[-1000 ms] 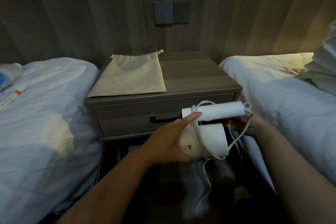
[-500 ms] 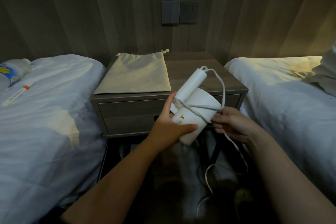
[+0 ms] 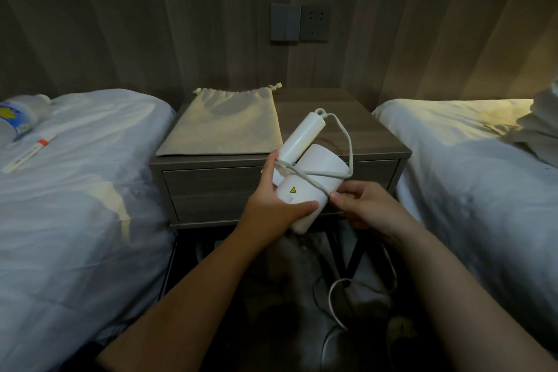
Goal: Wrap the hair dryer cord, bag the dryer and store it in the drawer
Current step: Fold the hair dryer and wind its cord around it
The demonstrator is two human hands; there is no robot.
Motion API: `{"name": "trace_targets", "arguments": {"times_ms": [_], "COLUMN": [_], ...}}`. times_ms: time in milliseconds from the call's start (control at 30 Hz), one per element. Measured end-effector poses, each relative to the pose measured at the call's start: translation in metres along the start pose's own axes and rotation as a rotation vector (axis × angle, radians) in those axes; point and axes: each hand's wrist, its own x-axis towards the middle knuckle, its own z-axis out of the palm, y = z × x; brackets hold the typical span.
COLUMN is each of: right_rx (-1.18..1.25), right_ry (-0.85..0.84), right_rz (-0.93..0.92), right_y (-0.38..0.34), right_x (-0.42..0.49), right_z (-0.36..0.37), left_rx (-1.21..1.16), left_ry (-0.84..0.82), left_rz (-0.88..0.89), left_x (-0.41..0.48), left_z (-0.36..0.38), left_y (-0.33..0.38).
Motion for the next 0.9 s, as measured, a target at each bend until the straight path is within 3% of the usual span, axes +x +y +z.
{"name": "trace_targets", "arguments": {"times_ms": [200,433,633,900], "right_rx": [-0.068,-0.123,-0.434,-0.682], "right_ry": [-0.010,0.045,-0.004,0.195], "right_rz": [-0.022,0.019,-0.011,-0.167], "right_y": [-0.003,-0.003,-0.010,-0.019], "right_x": [-0.002,-0.002,-0.006,-0.006], "right_z": [-0.006,-0.019,-0.011,-0.013], "left_rx": [0.143,0.470,0.321,0.516], "left_ry": [0.036,0.197,0.233,0.189], "left_rz": [0.019,0.139,0.015,0.131], "left_x": [-0.002,-0.002,0.007,0.003], "left_z": [-0.007,-0.021,-0.026,-0.021], "left_y": [0.009,0.014,0.009,0.007]}}
